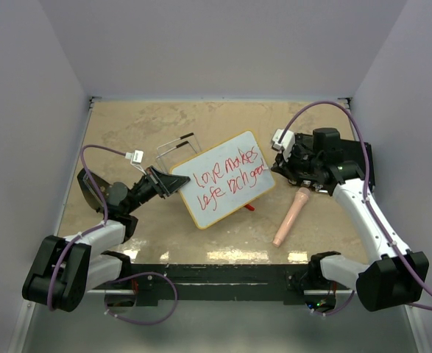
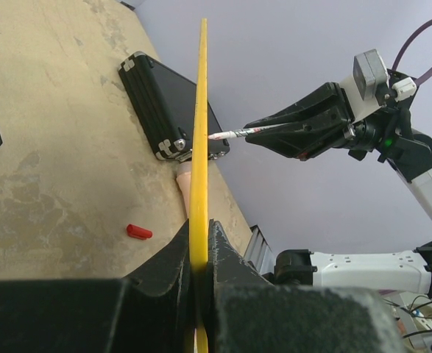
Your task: Write a sentence on the whiteboard
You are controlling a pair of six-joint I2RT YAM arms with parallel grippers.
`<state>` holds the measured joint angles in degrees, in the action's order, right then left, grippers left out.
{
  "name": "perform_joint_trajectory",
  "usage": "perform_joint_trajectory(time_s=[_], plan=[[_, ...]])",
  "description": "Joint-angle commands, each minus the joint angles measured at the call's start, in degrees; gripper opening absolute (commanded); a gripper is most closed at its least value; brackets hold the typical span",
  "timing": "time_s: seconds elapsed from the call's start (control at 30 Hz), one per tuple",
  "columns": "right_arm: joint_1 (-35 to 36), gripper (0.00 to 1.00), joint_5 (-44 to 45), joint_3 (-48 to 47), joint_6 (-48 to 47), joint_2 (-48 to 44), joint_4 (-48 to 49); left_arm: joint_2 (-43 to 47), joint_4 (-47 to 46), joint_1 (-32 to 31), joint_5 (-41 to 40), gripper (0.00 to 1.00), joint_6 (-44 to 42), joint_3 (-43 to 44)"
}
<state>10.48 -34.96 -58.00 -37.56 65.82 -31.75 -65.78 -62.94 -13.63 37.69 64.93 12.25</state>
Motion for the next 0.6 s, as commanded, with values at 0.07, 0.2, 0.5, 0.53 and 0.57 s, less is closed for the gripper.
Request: perform_joint_trajectory(time_s=[0.07,0.2,0.5,0.53,0.57], plan=[[-0.02,0.00,2.18,-0.62,0.12,-0.08,0.63,1.18,-9.92,-0.26,0.37,0.00,1.87,1.37],[-0.02,0.00,2.62,-2.11,1.08,0.53,2.65,1.09,-10.01,-0.26,0.54,0.00,1.87,1.37],[-0.02,0.00,2.70,-3.44,3.02,1.33,5.73,0.92,-10.10,-0.26,0.63,0.00,1.87,1.28],[-0.02,0.00,2.70,-3.44,3.19,1.41,6.08,1.00,-10.10,-0.26,0.72,0.00,1.87,1.28],[-0.02,0.00,2.62,-3.44,3.46,1.50,6.34,0.83,-10.19,-0.26,0.72,0.00,1.87,1.28]])
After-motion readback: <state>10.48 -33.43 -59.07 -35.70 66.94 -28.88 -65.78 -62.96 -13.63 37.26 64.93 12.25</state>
